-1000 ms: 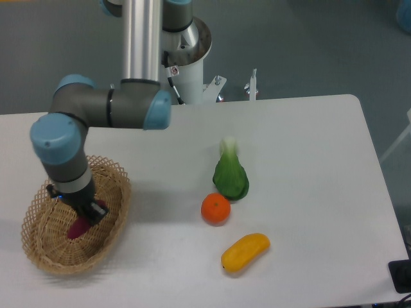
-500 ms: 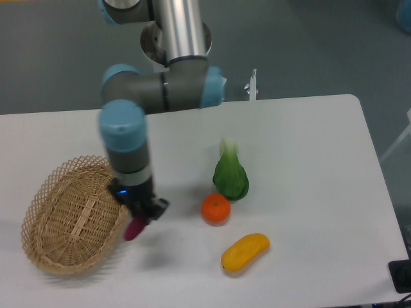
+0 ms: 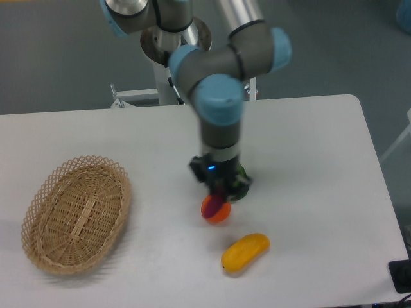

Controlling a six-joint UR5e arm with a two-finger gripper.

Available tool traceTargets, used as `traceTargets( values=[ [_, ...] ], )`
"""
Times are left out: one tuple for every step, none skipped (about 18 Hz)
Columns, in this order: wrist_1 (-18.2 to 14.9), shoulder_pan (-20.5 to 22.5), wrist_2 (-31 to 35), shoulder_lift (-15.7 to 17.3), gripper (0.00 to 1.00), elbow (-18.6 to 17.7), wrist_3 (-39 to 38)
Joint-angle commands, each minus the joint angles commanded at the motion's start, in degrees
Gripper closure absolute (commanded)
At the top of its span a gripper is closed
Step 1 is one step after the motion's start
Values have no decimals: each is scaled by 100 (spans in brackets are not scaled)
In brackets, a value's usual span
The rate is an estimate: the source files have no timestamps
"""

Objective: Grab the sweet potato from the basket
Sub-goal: 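Lift the sweet potato out of the basket and carry it past the orange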

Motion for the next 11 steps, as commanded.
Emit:
traceTargets(
  values=[
    [-9, 123, -9, 0, 73, 0, 149],
    [-9, 246, -9, 0, 73, 17, 376],
    [-9, 343, -9, 0, 73, 26, 657],
    [-26, 466, -9, 0, 73, 44, 930],
    [-79, 589, 0, 0, 73, 53, 1211],
    [-166, 677, -9, 0, 73, 96, 1431],
    [-263, 774, -9, 0, 73, 158, 1616],
    [-351, 853, -9, 0, 73, 237, 1775],
    [-447, 932, -9, 0, 73, 324, 1941],
    [-544, 994, 0, -9, 73, 438, 2135],
    [-658, 1064, 0, -52, 73, 570, 2293]
  ],
)
